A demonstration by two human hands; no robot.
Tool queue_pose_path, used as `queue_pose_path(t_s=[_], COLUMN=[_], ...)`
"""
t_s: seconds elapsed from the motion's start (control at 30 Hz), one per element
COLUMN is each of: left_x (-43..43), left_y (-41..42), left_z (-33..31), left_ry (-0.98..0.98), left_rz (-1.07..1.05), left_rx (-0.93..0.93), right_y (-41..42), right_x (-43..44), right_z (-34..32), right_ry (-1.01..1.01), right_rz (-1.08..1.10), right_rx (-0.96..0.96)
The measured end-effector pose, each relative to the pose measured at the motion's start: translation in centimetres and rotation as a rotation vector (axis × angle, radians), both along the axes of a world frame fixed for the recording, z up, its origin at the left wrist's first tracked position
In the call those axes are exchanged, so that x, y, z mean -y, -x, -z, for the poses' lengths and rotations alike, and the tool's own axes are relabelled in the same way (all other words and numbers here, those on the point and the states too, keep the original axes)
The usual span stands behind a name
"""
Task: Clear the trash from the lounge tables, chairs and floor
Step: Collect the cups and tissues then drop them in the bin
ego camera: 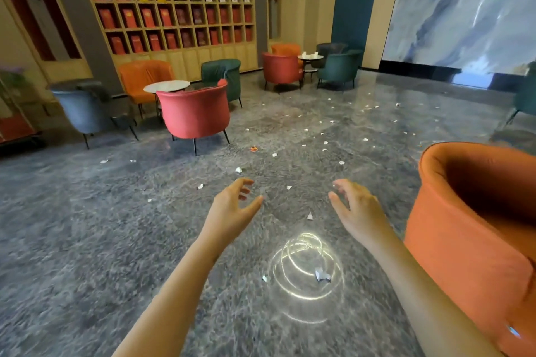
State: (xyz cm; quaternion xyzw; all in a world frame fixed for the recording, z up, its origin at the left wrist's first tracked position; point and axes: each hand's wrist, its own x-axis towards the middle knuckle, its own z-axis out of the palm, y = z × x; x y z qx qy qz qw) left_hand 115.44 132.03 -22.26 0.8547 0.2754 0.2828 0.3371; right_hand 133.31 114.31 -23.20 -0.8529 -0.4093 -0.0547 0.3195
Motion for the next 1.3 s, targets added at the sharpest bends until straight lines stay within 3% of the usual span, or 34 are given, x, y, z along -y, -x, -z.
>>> queue_pose_path(t_s=[0.33, 0.5, 0.73, 1.07, 1.3], left_x=[-20.1, -32.8, -50.3, -75.5, -93.1], left_y=[-24.3, -38.5, -55.6, -79.2, -96.7], left_z=[2.5, 4.6, 1.7, 6.2, 4.1], left_ry=[-0.206, -0.276, -0.353, -0.396, -0.481], left_rz=[0.051, 0.061, 0.009, -0.025, 0.033], left_rx=[-0.103, -0.158, -0.265, -0.305, -0.396], right_y=[-23.1, -37.9, -57.0, -81.7, -99.0], right_x=[-16.7, -28.6, -47.3, -74.3, -86.9], right_z=[3.0, 5.5, 3.1, 6.1, 5.3], right_ry=[0.062, 0.123, 0.272, 0.483, 0.554], right_rz=[0.16, 0.116, 0.022, -0.017, 0.135], right_rx=[0.153, 0.15, 0.142, 0.305, 0.197])
